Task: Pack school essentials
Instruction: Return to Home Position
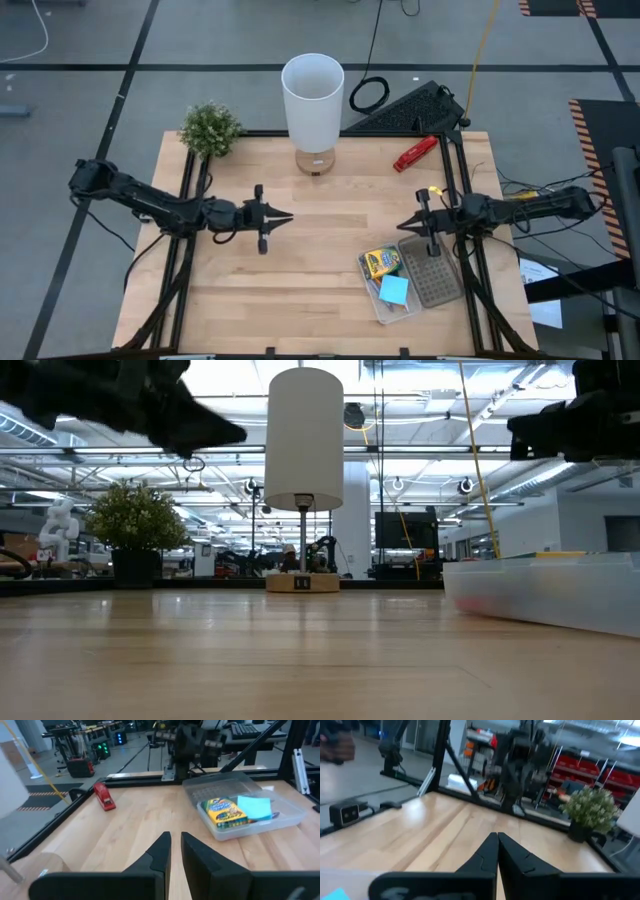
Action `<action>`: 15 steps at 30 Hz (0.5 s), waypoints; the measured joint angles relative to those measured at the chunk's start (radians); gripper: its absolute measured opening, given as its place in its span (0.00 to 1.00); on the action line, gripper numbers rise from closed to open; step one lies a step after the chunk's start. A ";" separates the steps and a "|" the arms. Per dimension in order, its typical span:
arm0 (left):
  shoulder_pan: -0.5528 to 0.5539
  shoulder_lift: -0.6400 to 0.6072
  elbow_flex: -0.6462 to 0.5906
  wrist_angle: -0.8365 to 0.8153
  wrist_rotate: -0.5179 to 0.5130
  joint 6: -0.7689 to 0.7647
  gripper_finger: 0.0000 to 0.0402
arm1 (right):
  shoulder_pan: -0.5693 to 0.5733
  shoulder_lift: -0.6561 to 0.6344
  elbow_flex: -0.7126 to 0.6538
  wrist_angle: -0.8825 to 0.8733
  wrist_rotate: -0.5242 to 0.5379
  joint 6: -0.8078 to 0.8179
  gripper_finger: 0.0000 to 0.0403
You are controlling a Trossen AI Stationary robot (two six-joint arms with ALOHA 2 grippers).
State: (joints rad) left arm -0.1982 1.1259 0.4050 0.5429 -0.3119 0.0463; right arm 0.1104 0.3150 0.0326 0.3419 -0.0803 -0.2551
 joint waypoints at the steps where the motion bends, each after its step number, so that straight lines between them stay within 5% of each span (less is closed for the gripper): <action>1: 0.003 0.000 -0.023 0.032 0.000 0.000 0.12 | 0.000 -0.015 0.000 -0.005 0.000 0.000 0.00; 15: 0.030 -0.022 -0.208 0.277 -0.003 -0.048 0.12 | -0.108 -0.247 -0.002 -0.154 0.001 -0.019 0.00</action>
State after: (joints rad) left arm -0.1680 1.1042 0.1971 0.8195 -0.3149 -0.0021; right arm 0.0022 0.0679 0.0307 0.1875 -0.0790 -0.2741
